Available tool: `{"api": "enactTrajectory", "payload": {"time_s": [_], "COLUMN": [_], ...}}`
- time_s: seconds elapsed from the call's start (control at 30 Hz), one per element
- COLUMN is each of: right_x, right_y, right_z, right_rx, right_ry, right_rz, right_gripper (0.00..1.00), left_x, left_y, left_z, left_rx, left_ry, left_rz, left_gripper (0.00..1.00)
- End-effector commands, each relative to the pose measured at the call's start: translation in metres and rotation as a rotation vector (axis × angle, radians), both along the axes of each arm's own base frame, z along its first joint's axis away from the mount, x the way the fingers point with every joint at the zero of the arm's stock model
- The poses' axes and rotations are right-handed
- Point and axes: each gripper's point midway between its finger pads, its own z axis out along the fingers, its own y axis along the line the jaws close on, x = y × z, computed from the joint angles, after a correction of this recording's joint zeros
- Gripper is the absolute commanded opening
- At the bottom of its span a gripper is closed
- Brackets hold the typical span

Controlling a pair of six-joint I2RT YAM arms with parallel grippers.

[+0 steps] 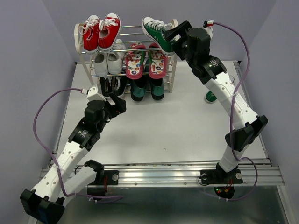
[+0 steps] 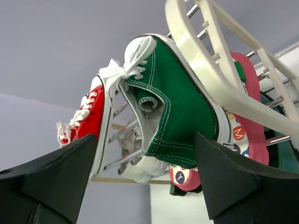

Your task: Place and organize the shoes onto the shoe shelf

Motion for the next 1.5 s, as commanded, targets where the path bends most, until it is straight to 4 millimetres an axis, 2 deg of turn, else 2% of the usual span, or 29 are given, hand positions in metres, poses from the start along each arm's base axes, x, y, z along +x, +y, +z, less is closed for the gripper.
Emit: {"api": "enactTrajectory", "payload": {"time_s": [0.0, 0.07, 0.2, 0.23, 0.37, 0.4, 0.47, 0.53, 0.6, 0.77, 0.87, 0.9, 0.93, 1.0, 1.03, 1.1, 1.2, 1.27, 1.3, 1.37, 1.4, 1.47], "right_x": [-0.021, -0.024, -0.023, -0.026, -0.018, -0.020, -0.019, -0.016, -0.018, -0.007, 0.006, 0.019, 0.020, 0.034, 0.038, 0.052, 0.061, 0.068, 0.070, 0.076, 0.078, 0.081], "right_y": [0.013, 0.005, -0.022, -0.021, -0.030, -0.027, -0.028, -0.028, -0.026, -0.001, 0.011, 0.020, 0.020, 0.028, 0.030, 0.031, 0.034, 0.040, 0.041, 0.042, 0.038, 0.038], "right_z": [0.034, 0.027, 0.005, 0.002, 0.001, 0.012, 0.018, 0.022, 0.039, 0.061, 0.062, 0.049, 0.060, 0.053, 0.058, 0.047, 0.045, 0.038, 0.036, 0.031, 0.031, 0.030], "right_rx": [-0.215, -0.364, -0.746, -0.803, -1.094, -1.113, -1.160, -1.164, -1.127, -0.972, -0.947, -0.955, -0.944, -0.946, -0.937, -0.960, -0.975, -0.972, -0.967, -0.964, -0.955, -0.947], "right_ry": [-0.180, -0.184, -0.185, -0.195, -0.270, -0.296, -0.313, -0.318, -0.356, -0.454, -0.469, -0.456, -0.481, -0.491, -0.516, -0.504, -0.517, -0.519, -0.518, -0.514, -0.501, -0.500], "right_rz": [0.146, 0.155, 0.140, 0.156, 0.176, 0.168, 0.156, 0.137, 0.121, 0.125, 0.123, 0.131, 0.117, 0.101, 0.080, 0.048, 0.026, 0.030, 0.027, 0.009, -0.017, -0.027], "right_gripper": [1.00, 1.00, 1.00, 1.00, 1.00, 1.00, 1.00, 1.00, 1.00, 1.00, 1.00, 1.00, 1.00, 1.00, 1.00, 1.00, 0.99, 0.94, 0.84, 0.74, 0.60, 0.48], "left_x": [0.001, 0.000, 0.000, 0.000, 0.001, 0.002, 0.003, 0.004, 0.005, 0.005, 0.004, 0.004, 0.004, 0.004, 0.004, 0.003, 0.002, 0.003, 0.003, 0.003, 0.003, 0.003], "left_y": [0.001, 0.001, 0.003, 0.004, 0.006, 0.007, 0.008, 0.009, 0.009, 0.009, 0.010, 0.011, 0.012, 0.012, 0.012, 0.012, 0.014, 0.014, 0.014, 0.013, 0.013, 0.014], "left_z": [0.022, 0.023, 0.024, 0.023, 0.022, 0.019, 0.018, 0.018, 0.018, 0.016, 0.018, 0.019, 0.021, 0.021, 0.021, 0.019, 0.019, 0.018, 0.018, 0.018, 0.018, 0.018], "left_rx": [-0.013, -0.015, -0.014, -0.013, -0.009, -0.001, 0.005, 0.010, 0.010, 0.013, 0.012, 0.011, 0.008, 0.007, 0.007, 0.006, 0.007, 0.005, 0.006, 0.006, 0.005, 0.005], "left_ry": [-0.060, -0.064, -0.071, -0.067, -0.066, -0.056, -0.048, -0.044, -0.044, -0.038, -0.042, -0.046, -0.052, -0.055, -0.055, -0.052, -0.054, -0.054, -0.053, -0.051, -0.051, -0.051], "left_rz": [0.002, 0.002, 0.009, 0.011, 0.027, 0.033, 0.040, 0.047, 0.049, 0.054, 0.056, 0.058, 0.061, 0.061, 0.061, 0.063, 0.069, 0.072, 0.072, 0.070, 0.069, 0.070], "left_gripper": [0.99, 0.99, 0.99, 0.99, 0.99, 0.99, 0.99, 0.99, 0.99, 0.99, 0.99, 0.99, 0.99, 0.99, 0.99, 0.99, 0.99, 0.99, 0.99, 0.99, 0.99, 0.99]}}
